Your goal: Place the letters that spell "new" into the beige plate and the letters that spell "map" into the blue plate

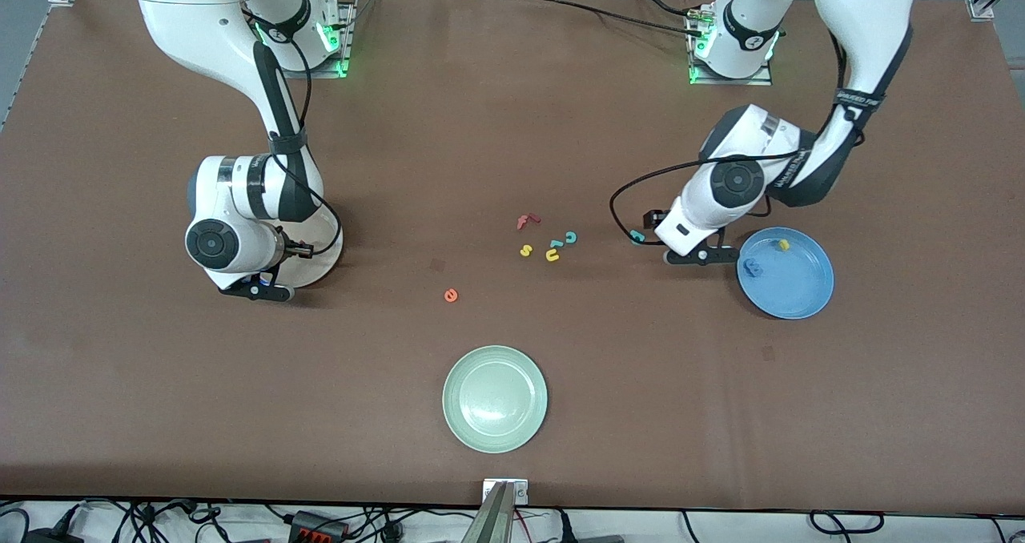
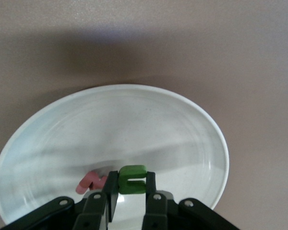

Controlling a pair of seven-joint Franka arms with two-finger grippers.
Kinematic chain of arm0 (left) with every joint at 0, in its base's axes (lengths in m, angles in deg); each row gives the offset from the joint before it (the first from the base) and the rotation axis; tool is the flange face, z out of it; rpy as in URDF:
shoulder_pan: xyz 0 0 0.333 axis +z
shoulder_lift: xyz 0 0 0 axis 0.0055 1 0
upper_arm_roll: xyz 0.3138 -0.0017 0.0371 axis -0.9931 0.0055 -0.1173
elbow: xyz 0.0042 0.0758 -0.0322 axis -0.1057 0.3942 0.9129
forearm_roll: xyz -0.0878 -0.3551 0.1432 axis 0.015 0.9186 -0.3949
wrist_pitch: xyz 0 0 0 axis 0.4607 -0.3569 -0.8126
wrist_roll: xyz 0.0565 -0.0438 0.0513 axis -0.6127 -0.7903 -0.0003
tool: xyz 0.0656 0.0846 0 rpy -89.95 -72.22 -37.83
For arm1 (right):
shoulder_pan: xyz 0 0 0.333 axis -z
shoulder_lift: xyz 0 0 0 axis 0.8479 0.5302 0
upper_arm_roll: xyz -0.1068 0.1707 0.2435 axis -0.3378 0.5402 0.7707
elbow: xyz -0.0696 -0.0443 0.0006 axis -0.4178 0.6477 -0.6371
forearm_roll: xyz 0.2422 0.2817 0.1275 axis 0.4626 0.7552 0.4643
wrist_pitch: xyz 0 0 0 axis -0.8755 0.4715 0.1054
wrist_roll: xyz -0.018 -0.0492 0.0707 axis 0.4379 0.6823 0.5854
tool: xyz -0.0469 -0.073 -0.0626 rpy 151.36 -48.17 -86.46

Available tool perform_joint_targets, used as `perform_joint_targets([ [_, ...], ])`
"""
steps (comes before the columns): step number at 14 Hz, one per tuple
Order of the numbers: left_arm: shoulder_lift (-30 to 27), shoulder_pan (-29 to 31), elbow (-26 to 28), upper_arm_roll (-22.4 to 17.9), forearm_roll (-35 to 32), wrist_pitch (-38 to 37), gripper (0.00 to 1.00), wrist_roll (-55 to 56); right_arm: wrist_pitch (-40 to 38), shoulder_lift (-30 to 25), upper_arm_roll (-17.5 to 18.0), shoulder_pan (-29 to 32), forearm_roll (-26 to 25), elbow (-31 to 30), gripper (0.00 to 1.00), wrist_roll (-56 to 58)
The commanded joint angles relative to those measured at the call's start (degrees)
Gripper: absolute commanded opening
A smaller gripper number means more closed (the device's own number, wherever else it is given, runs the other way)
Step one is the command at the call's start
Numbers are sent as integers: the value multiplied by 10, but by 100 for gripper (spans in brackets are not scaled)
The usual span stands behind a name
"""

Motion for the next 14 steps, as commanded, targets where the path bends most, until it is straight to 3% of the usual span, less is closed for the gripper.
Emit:
perform_joint_targets([
  [1,39,-10,7,2,-5,72,100,165,8,-14,2,5,-1,-11,23,12],
  [2,51,-10,8,2,-7,89,100,204,10,-13,2,6,1,-11,39,11],
  [3,59,-10,13,1,-6,117,100,242,12,-11,2,7,5,-9,89,11],
  [4,65,-10,22,0,-8,150,100,279,10,-12,2,8,7,-6,100,10],
  [6,67,-12,37,-1,-10,177,100,303,4,-16,2,3,7,8,100,10],
  [10,66,-12,47,-3,-11,174,58,303,11,-14,9,-18,9,66,100,11],
  [14,66,-9,47,-6,-27,174,47,303,25,57,68,-25,9,187,100,3],
])
